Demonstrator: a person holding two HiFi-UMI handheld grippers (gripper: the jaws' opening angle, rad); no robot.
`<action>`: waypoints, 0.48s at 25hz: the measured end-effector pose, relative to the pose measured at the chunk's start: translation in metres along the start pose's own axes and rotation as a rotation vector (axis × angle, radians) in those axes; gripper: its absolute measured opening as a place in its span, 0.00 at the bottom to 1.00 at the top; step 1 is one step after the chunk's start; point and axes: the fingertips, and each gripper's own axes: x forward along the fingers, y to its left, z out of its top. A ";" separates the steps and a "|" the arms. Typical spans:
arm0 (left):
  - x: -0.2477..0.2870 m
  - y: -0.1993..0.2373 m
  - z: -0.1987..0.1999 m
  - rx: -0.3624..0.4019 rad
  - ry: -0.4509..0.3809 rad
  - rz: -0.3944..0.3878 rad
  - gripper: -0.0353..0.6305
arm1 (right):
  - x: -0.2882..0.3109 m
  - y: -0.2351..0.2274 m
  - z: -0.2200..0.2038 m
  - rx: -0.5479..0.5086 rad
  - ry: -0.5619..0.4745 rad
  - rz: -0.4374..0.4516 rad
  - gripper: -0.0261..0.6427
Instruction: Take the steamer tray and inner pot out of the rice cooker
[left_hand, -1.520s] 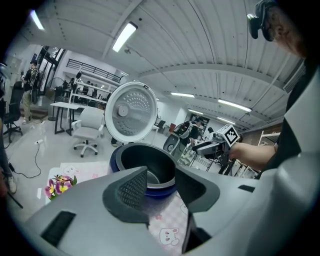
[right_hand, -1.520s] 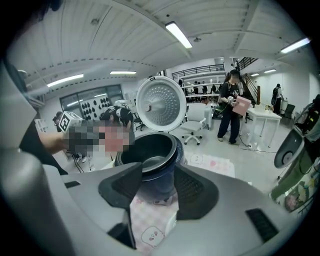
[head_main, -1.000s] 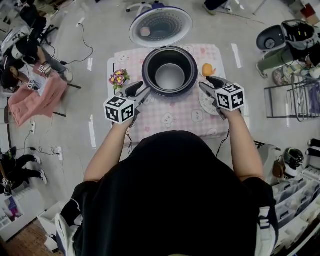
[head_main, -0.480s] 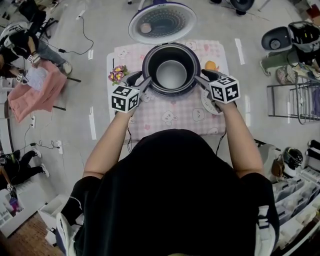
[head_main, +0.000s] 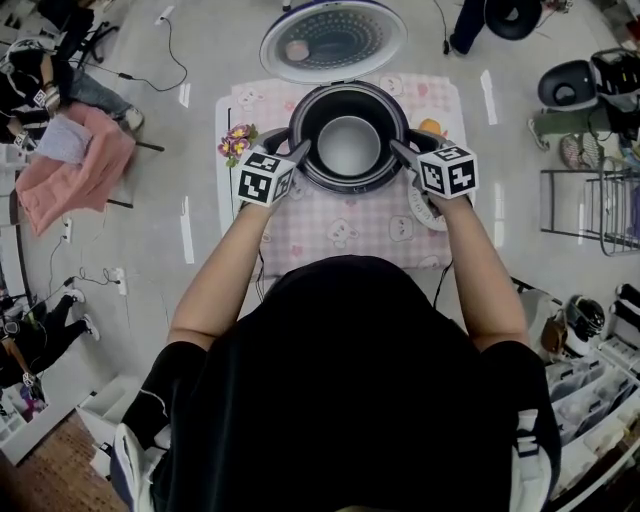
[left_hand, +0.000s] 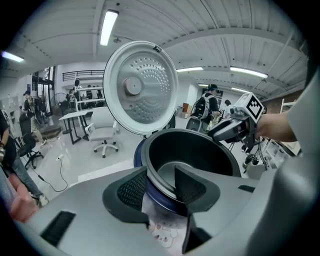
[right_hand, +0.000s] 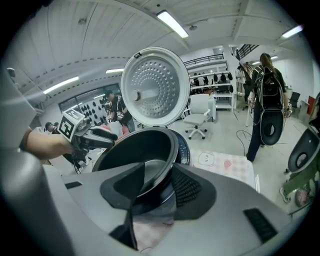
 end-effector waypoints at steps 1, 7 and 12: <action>0.003 0.003 -0.001 0.008 0.006 0.005 0.34 | 0.003 -0.001 0.001 -0.003 0.001 -0.005 0.31; 0.017 0.011 -0.002 0.036 0.028 0.023 0.33 | 0.017 -0.003 -0.001 -0.005 0.025 -0.021 0.32; 0.022 0.012 0.002 0.027 0.013 0.033 0.32 | 0.020 -0.004 -0.001 0.016 0.015 -0.041 0.33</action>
